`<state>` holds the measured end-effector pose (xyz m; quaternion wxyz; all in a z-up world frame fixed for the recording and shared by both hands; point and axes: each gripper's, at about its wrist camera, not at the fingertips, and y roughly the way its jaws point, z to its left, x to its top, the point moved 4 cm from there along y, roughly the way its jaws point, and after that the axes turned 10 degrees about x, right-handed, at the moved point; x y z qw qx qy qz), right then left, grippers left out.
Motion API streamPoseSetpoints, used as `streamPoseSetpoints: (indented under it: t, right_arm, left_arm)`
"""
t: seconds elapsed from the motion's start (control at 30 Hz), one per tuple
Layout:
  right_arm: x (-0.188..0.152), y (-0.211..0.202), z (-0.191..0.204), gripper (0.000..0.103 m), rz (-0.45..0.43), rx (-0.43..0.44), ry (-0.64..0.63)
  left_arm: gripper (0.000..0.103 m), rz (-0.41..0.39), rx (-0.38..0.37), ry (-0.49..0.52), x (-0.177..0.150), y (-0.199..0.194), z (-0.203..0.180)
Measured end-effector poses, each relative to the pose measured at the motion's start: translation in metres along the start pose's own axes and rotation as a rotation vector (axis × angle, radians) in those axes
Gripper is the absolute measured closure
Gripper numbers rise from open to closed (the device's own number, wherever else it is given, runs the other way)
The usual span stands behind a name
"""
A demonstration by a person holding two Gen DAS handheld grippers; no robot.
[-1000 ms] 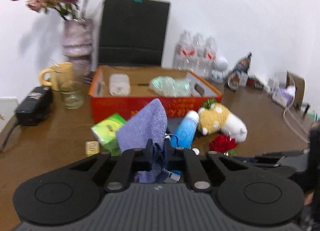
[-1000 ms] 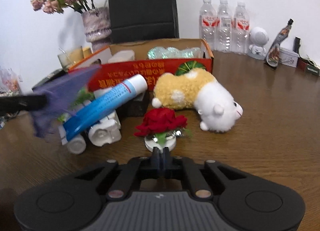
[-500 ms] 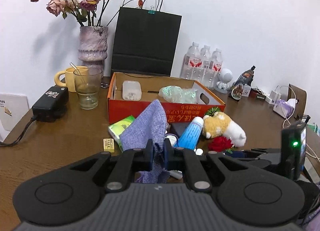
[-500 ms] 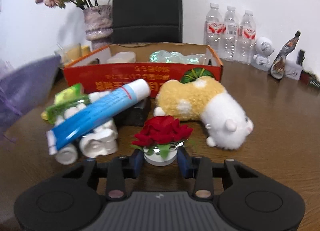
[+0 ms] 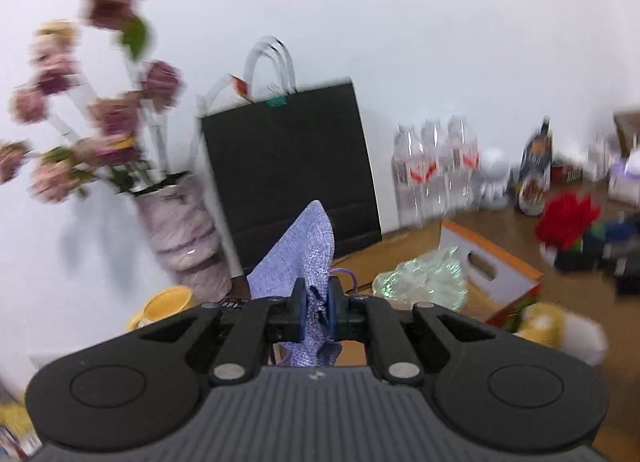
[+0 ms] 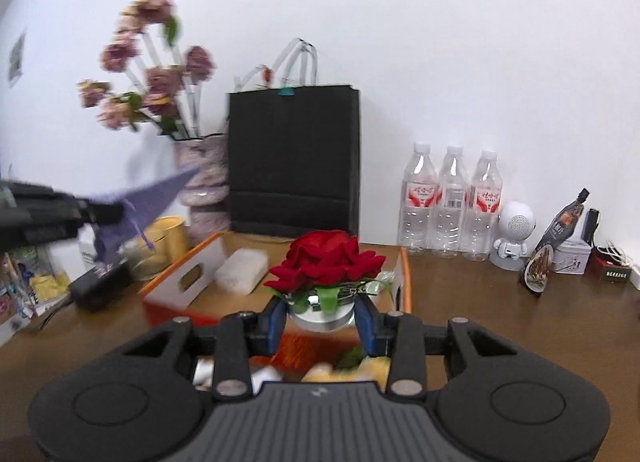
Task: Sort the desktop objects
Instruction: 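Place the purple cloth and red rose into the cardboard box, opening both tools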
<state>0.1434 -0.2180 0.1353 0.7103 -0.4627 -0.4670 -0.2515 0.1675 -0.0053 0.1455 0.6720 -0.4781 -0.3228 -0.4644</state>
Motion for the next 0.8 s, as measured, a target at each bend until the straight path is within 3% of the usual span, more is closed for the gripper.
streamPoseSetpoints:
  t: [0.13, 0.23, 0.3, 0.37, 0.43, 0.47, 0.63, 0.8]
  right_arm:
    - [0.019, 0.062, -0.032, 0.067, 0.113, 0.009, 0.060]
    - [0.015, 0.102, -0.047, 0.067, 0.209, -0.017, 0.092]
    - [0.008, 0.118, -0.054, 0.067, 0.274, -0.032, 0.114]
    - [0.004, 0.128, -0.059, 0.065, 0.320, -0.042, 0.143]
    - [0.003, 0.130, -0.065, 0.055, 0.338, -0.045, 0.181]
    - [0.003, 0.131, -0.067, 0.052, 0.347, -0.046, 0.201]
    - [0.018, 0.117, -0.064, 0.042, 0.313, -0.044, 0.221]
    - [0.035, 0.103, -0.048, 0.042, 0.308, -0.035, 0.184]
  left_arm:
    - [0.092, 0.119, 0.026, 0.093, -0.008, 0.080, -0.025]
    - [0.092, 0.245, 0.008, 0.093, -0.025, 0.113, -0.033]
    - [0.085, 0.271, -0.023, 0.100, -0.032, 0.115, -0.032]
    - [0.066, 0.296, -0.055, 0.108, -0.039, 0.117, -0.032]
    - [0.035, 0.285, -0.029, 0.100, -0.036, 0.113, -0.024]
    - [0.030, 0.280, -0.017, 0.096, -0.035, 0.111, -0.020]
    - [0.026, 0.326, -0.016, -0.039, -0.010, 0.102, 0.010]
    - [0.022, 0.389, -0.017, -0.109, 0.004, 0.089, 0.024]
